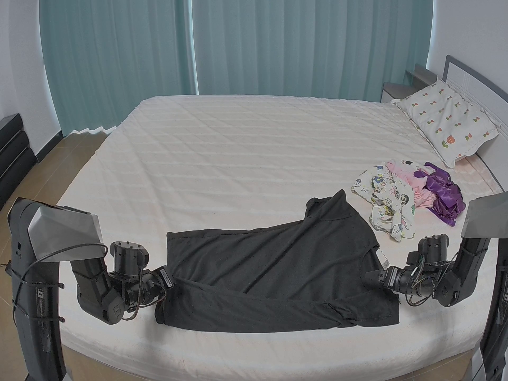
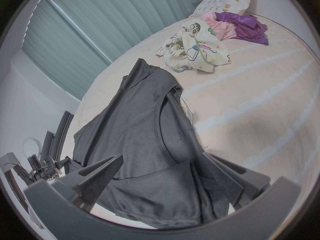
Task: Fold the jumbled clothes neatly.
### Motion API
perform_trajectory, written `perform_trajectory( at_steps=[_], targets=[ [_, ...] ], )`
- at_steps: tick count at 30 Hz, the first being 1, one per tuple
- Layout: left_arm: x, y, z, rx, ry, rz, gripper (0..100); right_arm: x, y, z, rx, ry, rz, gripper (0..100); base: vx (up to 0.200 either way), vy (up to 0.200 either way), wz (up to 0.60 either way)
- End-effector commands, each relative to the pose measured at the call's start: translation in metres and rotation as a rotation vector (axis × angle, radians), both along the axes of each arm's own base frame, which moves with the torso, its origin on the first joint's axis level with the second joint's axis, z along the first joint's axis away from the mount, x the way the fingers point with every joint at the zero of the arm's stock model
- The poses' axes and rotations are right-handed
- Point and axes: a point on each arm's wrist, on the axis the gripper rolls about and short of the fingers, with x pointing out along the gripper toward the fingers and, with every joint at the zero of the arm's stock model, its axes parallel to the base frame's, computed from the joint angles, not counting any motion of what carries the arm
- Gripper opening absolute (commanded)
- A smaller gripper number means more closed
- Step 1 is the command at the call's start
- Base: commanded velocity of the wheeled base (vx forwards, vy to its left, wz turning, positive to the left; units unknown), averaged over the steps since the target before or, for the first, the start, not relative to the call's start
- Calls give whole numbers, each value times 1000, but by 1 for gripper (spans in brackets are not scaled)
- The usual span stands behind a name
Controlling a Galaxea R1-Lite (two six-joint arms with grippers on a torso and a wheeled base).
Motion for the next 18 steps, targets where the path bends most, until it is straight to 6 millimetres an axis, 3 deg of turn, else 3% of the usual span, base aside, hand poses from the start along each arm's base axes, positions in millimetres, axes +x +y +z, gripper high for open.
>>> perform_trajectory(
  at_steps=[1,7,18],
  targets=[
    [-3,3,8,-6,-10,14,0,7,-6,-15,-4,25,11,100,0,0,0],
    [-3,4,7,-6,-9,14,0,10,-6,-18,9,21,31,100,0,0,0],
    [-3,3,5,-6,-2,14,0,10,-2,-1,28,-26,70,100,0,0,0]
  ],
)
